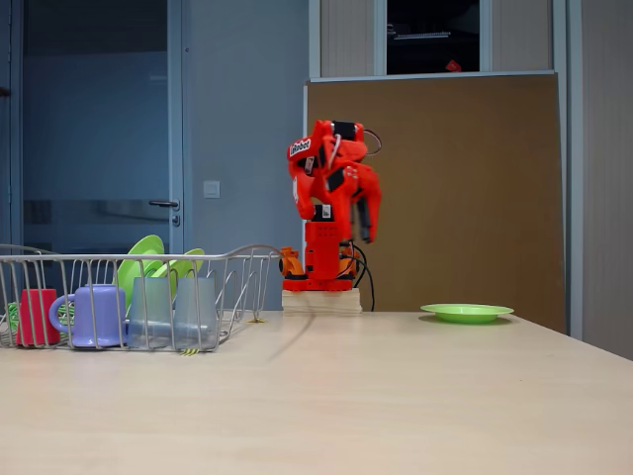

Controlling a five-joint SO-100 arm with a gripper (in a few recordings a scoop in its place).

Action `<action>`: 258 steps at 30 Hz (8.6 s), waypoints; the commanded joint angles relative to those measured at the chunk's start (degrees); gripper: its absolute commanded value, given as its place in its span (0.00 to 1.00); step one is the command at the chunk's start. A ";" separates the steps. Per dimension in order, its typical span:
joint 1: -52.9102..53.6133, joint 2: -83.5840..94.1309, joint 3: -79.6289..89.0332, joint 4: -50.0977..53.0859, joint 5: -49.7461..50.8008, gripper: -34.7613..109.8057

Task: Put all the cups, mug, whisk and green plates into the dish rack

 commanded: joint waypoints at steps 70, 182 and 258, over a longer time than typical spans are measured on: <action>-30.59 -35.77 -5.27 -21.62 26.89 0.24; 63.63 -13.71 -24.52 5.62 -65.65 0.24; 14.06 33.84 40.25 -24.79 -78.84 0.24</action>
